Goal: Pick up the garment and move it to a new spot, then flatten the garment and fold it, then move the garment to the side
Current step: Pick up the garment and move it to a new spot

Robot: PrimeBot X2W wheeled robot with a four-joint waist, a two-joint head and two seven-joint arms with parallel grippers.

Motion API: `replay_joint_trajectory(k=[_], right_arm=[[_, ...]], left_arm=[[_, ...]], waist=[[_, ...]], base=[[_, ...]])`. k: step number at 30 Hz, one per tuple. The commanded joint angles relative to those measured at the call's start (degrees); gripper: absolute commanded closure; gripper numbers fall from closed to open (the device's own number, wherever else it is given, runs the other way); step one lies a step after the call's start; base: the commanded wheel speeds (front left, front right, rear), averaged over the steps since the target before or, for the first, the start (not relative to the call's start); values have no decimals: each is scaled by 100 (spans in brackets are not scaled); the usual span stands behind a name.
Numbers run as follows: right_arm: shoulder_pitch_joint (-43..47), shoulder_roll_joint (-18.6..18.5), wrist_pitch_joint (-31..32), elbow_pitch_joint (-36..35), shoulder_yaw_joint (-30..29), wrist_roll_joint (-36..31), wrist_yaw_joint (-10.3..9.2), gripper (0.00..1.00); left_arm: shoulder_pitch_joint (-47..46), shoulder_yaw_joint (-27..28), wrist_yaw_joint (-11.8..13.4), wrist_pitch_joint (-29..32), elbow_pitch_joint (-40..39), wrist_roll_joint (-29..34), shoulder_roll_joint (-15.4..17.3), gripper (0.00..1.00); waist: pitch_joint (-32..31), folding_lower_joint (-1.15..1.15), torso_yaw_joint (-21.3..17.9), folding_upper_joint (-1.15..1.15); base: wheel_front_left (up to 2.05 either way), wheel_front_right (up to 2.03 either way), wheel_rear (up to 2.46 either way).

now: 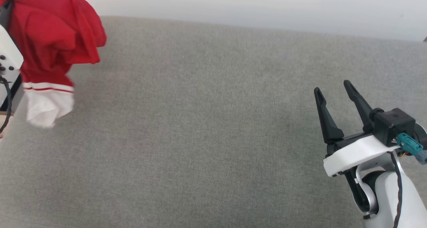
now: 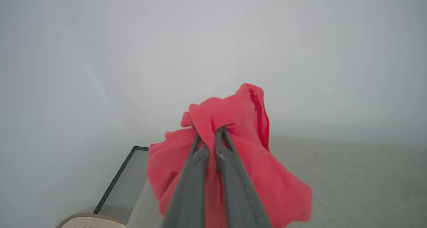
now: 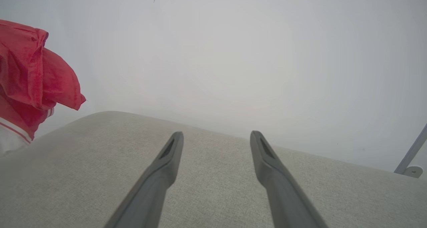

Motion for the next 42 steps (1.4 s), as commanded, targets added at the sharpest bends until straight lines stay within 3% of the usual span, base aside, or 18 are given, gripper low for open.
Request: replay_joint_trajectory(k=[1, 5, 11, 18, 23, 32, 42], right_arm=[[68, 38, -55, 15, -17, 5, 0, 0], [137, 98, -129, 73, -92, 50, 0, 0], [240, 145, -218, 154, -183, 58, 0, 0], [368, 234, -313, 172, -391, 74, 0, 0], [405, 296, -359, 168, -474, 55, 0, 0], [288, 401, -568, 399, -327, 154, 0, 0], [62, 446, -873, 859, 78, 314, 0, 0]], left_arm=[[86, -31, -12, 91, -177, -13, 61, 100], [168, -72, 4, 452, -977, -115, 188, 100], [401, -129, 321, 1061, -2256, -211, 327, 100], [730, -273, 659, 1768, -3690, -408, 327, 100], [910, -556, 744, 2107, -4212, -387, 254, 100], [1340, -1243, 726, 2466, -4058, -368, -124, 100], [1687, -1955, 402, 2630, -2577, -351, -603, 100]], waist=[[-149, 0, 28, 0], [-315, 0, -63, 0], [-484, 0, -403, 0], [-479, 0, -1118, 0], [-325, 0, -1609, 0], [55, 0, -2376, 0], [424, 0, -2994, 0]], base=[[0, 0, 0], [0, 0, 0], [0, 0, 0], [0, 0, 0], [0, 0, 0], [0, 0, 0], [0, 0, 0]])
